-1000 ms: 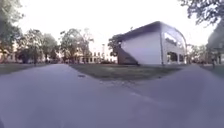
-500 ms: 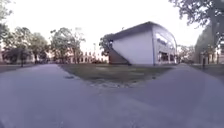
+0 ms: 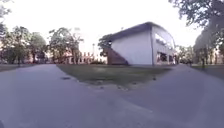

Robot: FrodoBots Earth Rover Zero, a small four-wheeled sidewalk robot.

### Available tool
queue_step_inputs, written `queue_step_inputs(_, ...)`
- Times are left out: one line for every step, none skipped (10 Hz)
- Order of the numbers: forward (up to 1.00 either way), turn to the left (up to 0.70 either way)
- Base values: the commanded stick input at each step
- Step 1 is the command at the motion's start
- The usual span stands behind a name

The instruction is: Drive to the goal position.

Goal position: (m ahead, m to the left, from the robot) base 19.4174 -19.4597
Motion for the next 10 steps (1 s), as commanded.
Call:
queue_step_inputs(0.0, -0.7)
queue_step_inputs(0.0, -0.7)
queue_step_inputs(0.0, -0.7)
queue_step_inputs(0.0, -0.7)
queue_step_inputs(0.48, -0.46)
queue_step_inputs(0.7, -0.35)
queue_step_inputs(0.7, -0.35)
queue_step_inputs(0.7, -0.35)
queue_step_inputs(0.42, -0.49)
queue_step_inputs(0.0, -0.7)
